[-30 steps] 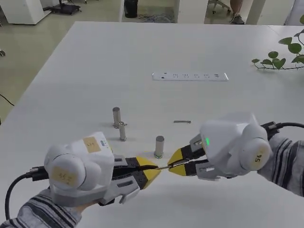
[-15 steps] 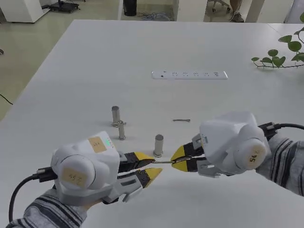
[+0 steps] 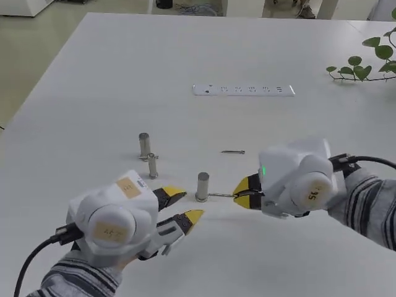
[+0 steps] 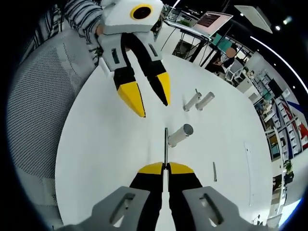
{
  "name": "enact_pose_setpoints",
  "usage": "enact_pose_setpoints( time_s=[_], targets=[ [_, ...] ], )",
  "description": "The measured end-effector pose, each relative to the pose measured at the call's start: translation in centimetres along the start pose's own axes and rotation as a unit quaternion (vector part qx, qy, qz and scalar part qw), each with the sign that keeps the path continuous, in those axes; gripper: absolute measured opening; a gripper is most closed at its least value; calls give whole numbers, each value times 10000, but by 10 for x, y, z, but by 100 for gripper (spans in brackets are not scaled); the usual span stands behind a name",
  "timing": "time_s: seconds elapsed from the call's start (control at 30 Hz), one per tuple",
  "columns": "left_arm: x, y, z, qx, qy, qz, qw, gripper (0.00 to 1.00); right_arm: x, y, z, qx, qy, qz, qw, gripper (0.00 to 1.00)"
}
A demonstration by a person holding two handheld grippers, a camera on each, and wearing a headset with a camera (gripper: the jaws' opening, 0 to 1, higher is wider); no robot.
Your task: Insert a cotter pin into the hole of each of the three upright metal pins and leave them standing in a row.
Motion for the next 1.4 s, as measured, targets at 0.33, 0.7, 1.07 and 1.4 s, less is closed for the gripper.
enact_pose_setpoints(
  time_s=[0.33, 0.7, 1.07, 1.4],
  targets=[
    [12, -22, -3, 68, 234, 242, 9994, 25, -21, -10, -10, 239, -88, -188, 9995, 0],
    [17, -50, 0, 90, 464, 403, 9981, 23, -29, -17, -11, 227, -83, -148, 9996, 0],
    [17, -67, -1, 133, 805, 481, 9955, 18, -29, -22, -10, 221, -50, -72, 9997, 0],
    [15, -75, -2, 184, 913, 556, 9941, 14, -29, -18, -6, 171, 27, -79, 9998, 0]
  ],
)
Point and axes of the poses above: the centre of the closed fingertips' face, and the gripper's own axes: y roughly backward along the fingers, x roughly to its left, z roughly out of its top, the point moved 5 cm from there along y, roughly backward along the fingers, and after that the axes turned 8 degrees about x, right-handed, at the moved point
